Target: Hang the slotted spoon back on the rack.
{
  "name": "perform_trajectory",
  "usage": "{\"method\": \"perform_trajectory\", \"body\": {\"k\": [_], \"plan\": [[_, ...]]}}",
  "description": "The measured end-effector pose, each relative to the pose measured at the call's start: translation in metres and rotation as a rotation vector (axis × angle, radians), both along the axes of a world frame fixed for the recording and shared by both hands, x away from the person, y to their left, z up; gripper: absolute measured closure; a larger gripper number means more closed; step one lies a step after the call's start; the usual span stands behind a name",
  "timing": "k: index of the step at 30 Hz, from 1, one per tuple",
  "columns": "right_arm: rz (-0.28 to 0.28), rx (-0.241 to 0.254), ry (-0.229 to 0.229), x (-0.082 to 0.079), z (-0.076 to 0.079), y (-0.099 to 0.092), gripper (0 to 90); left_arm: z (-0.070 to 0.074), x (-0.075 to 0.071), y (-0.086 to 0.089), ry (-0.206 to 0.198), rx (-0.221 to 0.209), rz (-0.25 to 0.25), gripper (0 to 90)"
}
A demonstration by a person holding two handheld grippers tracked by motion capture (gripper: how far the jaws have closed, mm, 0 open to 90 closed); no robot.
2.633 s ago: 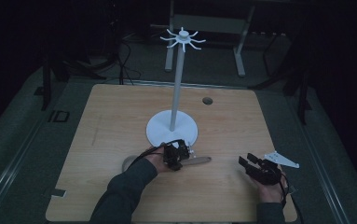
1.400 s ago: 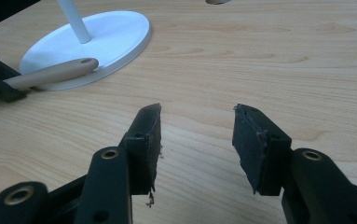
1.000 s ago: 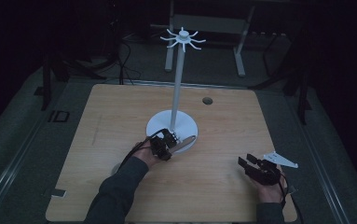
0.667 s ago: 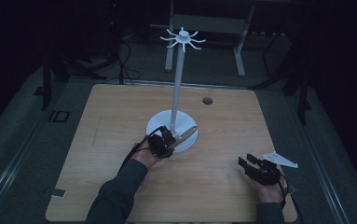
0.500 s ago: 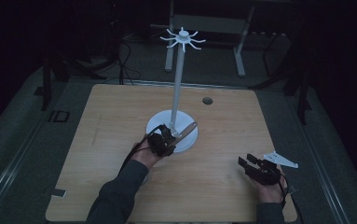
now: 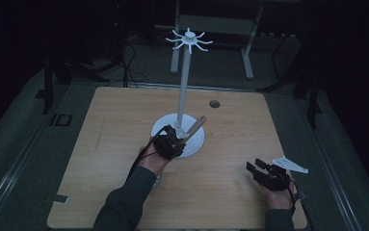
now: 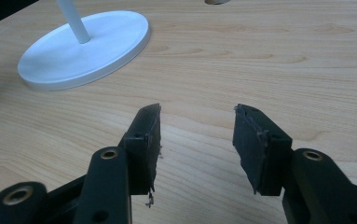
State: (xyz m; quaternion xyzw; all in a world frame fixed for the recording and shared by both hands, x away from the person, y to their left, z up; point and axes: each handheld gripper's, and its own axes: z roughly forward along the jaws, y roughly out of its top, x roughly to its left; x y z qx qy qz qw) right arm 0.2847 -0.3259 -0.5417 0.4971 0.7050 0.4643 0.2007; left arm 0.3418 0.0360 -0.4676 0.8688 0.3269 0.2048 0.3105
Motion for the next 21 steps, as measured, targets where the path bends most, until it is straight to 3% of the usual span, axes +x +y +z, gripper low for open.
{"method": "perform_trajectory", "body": {"k": [7,13,21], "plan": [[-0.005,0.002,0.000,0.000,0.000,-0.001,51.0,0.010,-0.006,0.000,-0.046,-0.089,0.039,74.5],[-0.002,0.000,-0.001,0.000,0.000,0.000,50.8,0.014,-0.007,0.002,-0.046,-0.167,0.044,74.4],[-0.004,0.003,0.006,0.000,0.000,0.000,50.7,0.017,-0.007,0.006,-0.053,-0.218,0.049,74.5]]}}
